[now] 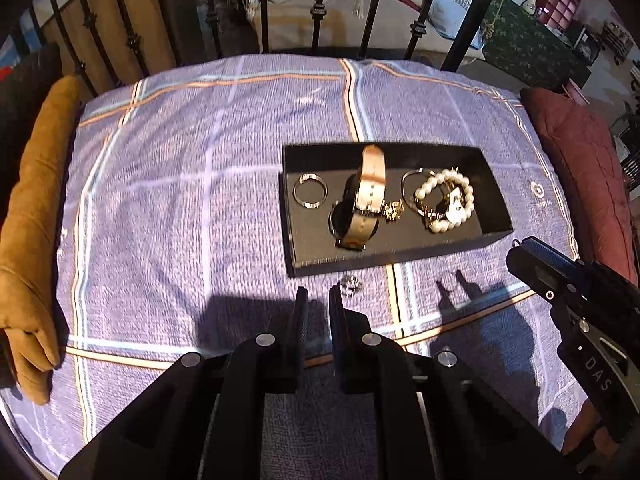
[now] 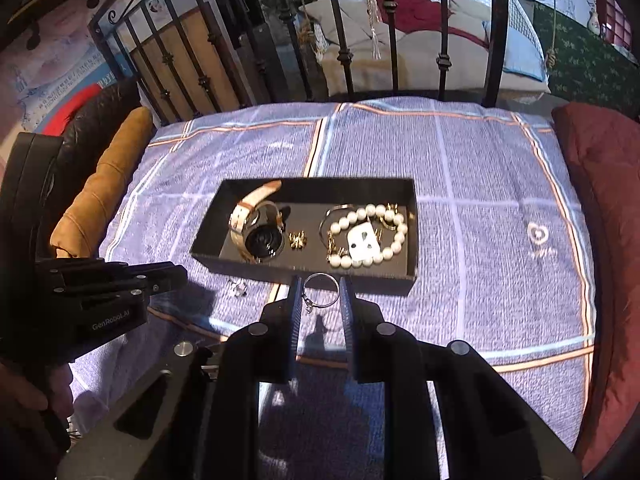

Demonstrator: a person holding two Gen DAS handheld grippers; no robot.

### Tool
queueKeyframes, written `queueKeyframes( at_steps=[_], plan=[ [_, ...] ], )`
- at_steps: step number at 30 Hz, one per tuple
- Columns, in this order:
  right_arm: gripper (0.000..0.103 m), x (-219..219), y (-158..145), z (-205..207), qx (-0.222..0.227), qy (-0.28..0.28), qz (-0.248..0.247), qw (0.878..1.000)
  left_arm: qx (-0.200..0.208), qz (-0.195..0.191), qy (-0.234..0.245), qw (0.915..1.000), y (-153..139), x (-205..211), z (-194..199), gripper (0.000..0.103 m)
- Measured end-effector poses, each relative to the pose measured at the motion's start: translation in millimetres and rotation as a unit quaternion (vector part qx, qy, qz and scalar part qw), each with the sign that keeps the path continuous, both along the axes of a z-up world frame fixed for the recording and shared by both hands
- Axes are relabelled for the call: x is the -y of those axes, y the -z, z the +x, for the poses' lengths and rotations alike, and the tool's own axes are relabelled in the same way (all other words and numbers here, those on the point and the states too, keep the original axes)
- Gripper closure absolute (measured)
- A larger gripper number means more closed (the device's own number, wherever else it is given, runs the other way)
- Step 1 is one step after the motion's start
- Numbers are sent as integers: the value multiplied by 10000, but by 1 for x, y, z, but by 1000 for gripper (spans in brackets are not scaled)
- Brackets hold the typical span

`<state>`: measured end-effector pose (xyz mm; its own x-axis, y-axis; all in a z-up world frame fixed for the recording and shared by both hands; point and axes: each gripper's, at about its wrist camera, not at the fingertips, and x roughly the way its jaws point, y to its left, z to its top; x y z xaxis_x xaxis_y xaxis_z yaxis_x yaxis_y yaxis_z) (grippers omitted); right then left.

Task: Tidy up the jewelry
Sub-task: 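Carry the silver ring into the box and open the right tool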

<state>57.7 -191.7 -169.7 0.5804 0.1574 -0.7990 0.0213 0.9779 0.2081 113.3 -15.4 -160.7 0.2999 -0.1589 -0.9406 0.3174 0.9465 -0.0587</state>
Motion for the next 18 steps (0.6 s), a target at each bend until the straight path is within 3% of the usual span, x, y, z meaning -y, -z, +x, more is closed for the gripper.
queueKeyframes(
  at_steps=[8,18],
  plan=[
    [83,7,-16,19,250,33,-176,9995,185,44,53,9998,-3,27,15,93],
    [83,14,-15,44,311,64,-368,9988,497,57,120,9987,-15,44,40,96]
  ],
)
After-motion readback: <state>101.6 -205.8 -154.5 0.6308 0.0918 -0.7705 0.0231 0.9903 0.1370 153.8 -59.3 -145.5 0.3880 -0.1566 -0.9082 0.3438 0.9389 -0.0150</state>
